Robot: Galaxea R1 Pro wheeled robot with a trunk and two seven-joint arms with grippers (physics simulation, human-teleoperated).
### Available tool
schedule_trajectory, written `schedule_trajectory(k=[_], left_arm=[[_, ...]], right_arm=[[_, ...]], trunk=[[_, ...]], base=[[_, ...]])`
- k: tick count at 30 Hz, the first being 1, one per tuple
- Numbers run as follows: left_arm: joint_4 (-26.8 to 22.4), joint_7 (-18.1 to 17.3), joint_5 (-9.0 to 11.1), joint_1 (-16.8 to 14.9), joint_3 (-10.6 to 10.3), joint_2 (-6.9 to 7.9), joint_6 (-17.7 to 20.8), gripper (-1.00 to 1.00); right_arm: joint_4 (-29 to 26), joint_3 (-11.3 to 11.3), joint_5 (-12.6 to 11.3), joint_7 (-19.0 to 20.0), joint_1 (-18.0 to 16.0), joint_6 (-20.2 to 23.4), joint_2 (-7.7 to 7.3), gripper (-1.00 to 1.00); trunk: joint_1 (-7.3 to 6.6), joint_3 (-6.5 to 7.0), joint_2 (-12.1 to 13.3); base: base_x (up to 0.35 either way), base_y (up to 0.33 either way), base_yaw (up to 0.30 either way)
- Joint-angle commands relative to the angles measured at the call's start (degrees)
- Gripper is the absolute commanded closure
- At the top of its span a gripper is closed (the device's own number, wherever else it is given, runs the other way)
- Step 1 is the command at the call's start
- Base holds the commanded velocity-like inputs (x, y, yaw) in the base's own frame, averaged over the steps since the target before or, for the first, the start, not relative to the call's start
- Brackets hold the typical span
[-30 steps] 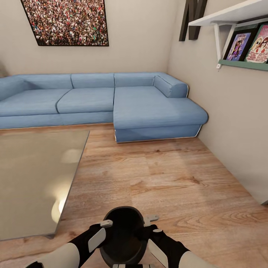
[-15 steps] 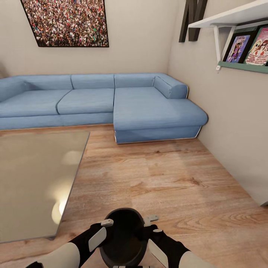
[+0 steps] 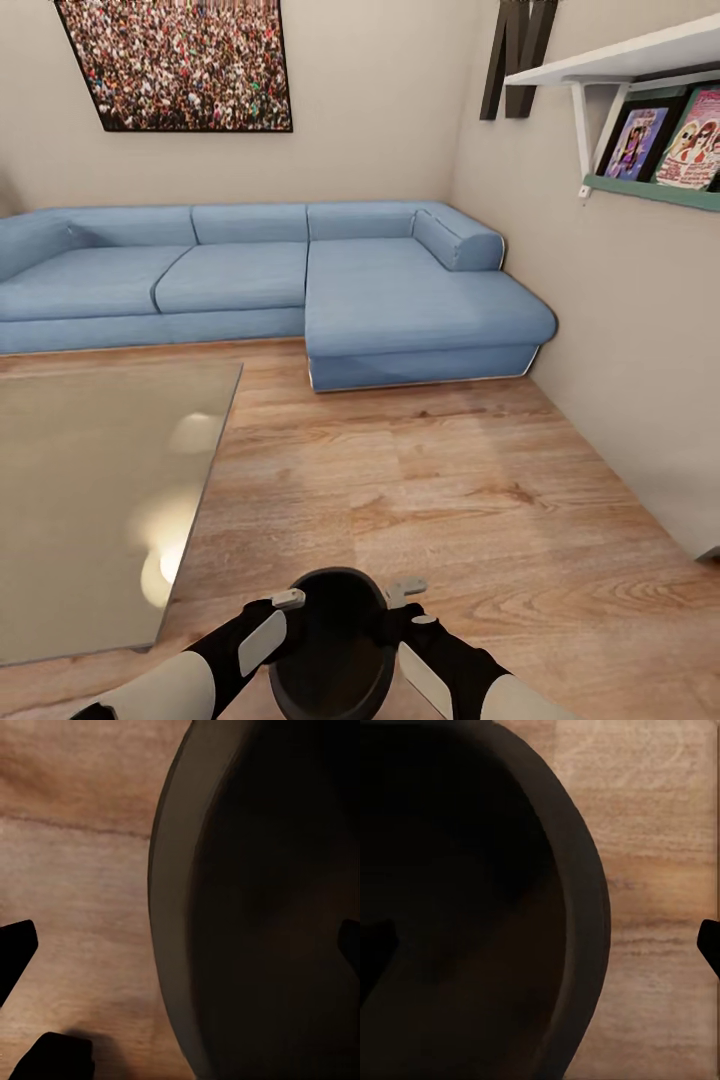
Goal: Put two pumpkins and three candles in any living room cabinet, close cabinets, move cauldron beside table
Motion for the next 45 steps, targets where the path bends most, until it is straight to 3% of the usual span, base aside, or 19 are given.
schedule_trajectory(k=[1, 29, 45], left_arm=[[0.0, 0.0, 0.0, 0.0, 0.0, -0.04, 0.0, -1.00], [0.0, -0.1, 0.0, 0.0, 0.0, -0.07, -0.1, -1.00], [0.0, -0.2, 0.0, 0.0, 0.0, -0.24, -0.1, -1.00]], right_arm=[[0.0, 0.0, 0.0, 0.0, 0.0, 0.0, 0.01, -1.00], [0.0, -0.2, 0.0, 0.3, 0.0, 0.0, -0.24, -1.00], [0.0, -0.2, 0.0, 0.4, 0.0, 0.0, -0.20, -1.00]], trunk=[[-0.22, 0.18, 0.4], [-6.37, 5.21, 11.6], [-9.89, 8.08, 18.1]], base=[[0.000, 0.000, 0.000], [0.000, 0.000, 0.000], [-0.179, 0.000, 0.000]])
